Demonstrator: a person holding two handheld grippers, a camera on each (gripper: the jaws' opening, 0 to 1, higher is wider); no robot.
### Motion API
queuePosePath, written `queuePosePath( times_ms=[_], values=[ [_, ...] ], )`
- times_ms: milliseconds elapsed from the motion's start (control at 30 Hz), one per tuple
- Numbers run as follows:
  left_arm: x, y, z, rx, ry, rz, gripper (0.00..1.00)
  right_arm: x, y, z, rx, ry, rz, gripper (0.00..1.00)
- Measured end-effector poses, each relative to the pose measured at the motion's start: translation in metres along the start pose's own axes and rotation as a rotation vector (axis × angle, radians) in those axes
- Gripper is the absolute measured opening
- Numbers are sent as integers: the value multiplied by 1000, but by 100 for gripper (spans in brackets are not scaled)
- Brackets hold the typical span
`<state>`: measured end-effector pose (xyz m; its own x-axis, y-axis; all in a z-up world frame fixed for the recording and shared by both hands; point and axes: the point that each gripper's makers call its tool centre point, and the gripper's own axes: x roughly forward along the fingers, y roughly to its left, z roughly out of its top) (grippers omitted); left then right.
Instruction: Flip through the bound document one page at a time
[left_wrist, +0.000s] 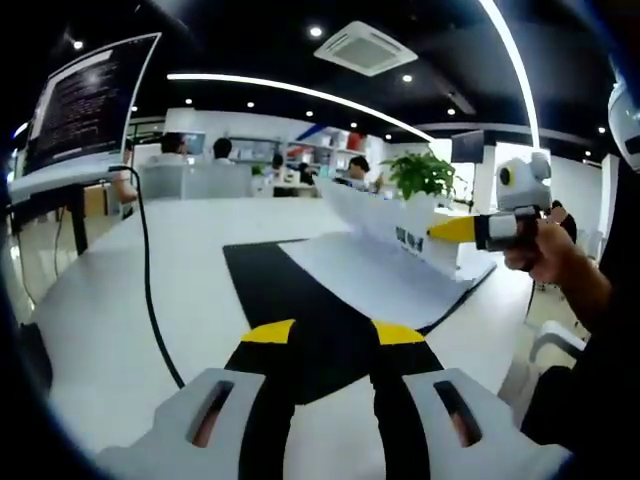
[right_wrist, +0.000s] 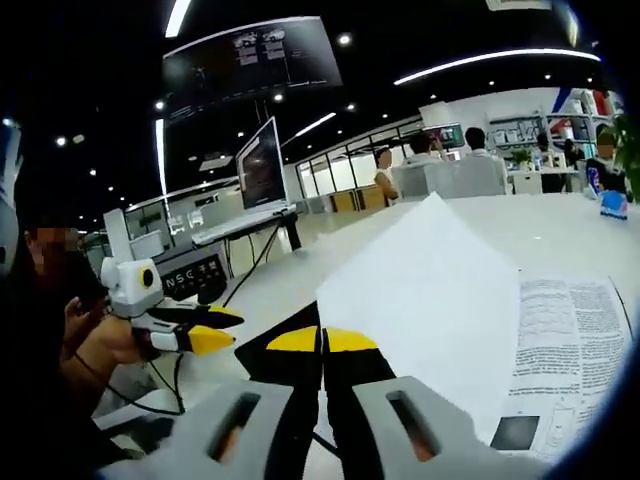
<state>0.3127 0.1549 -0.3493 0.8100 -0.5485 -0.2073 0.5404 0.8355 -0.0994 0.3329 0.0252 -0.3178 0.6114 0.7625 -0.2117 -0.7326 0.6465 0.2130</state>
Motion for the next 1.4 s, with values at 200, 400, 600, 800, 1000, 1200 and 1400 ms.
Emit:
queuePosePath(
  times_ms=[200, 400, 600, 800, 1000, 1200, 1400],
  values=[
    [3, 4, -4, -12, 3, 11, 29, 11, 4, -34, -35, 106, 5, 2],
    [4, 2, -3, -10, -4, 3, 29, 17, 1, -53, -33, 162, 0, 2],
    [4, 3, -6, -12, 4, 4, 29, 23, 2, -64, -62, 196, -15, 2],
    [5, 4, -5, -9, 5, 5, 29, 28, 0, -71, -60, 230, -31, 2],
    [-3, -1, 8, 3, -32, 5, 28, 26, 1, -69, -90, 239, -44, 2],
    [-2, -3, -6, -9, 3, 3, 28, 26, 1, -69, -110, 238, -52, 2],
    [6, -6, -5, -15, 6, -8, 28, 25, 1, -69, -113, 238, -41, 3]
  ],
)
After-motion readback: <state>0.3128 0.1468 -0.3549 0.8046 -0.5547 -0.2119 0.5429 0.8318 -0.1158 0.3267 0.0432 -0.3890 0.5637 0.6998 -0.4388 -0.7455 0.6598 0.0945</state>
